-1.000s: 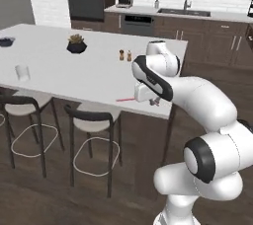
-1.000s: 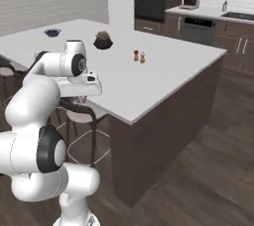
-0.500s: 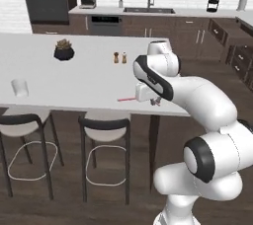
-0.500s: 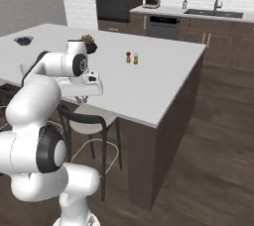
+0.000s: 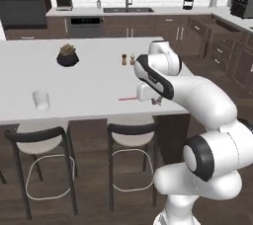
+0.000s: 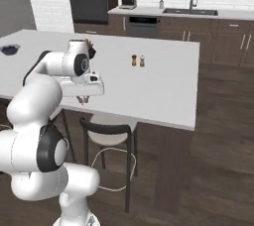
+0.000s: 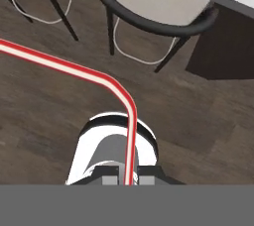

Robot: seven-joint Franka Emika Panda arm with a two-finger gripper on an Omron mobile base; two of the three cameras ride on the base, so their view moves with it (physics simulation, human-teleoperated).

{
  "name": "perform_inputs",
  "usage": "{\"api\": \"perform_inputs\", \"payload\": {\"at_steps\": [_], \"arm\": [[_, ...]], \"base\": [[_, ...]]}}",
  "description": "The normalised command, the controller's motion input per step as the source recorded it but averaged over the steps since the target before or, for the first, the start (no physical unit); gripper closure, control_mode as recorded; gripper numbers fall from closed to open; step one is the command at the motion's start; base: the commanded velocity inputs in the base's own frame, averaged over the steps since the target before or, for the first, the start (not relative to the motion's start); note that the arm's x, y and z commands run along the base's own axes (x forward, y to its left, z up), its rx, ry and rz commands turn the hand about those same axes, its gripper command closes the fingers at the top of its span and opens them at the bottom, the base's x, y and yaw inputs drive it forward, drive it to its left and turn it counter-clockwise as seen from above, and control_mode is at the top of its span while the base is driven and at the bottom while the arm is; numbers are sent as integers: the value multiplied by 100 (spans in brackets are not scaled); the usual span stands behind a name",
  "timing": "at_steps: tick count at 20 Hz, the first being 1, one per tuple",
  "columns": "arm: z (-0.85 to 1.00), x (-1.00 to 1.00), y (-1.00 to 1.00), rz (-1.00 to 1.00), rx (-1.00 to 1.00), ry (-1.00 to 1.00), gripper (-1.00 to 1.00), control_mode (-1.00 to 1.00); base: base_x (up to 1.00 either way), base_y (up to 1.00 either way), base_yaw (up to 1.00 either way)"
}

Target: Take a straw from the drawer in front and place it inside the glass cup on the dining counter.

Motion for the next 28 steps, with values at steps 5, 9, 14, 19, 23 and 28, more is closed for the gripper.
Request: {"api": "perform_inputs", "payload": {"at_steps": [5,9,14,19,23,28], "arm": [[0,0,0,0,0,0,100,100],[0,0,0,0,0,0,100,100],[0,0,0,0,0,0,100,100],[0,0,0,0,0,0,100,100],[0,0,0,0,0,0,100,100],[0,0,0,0,0,0,100,100]], "base": [[0,100,-31],[0,100,-28],[7,100,-16],[28,93,-6],[54,62,-1],[75,33,0]]}}
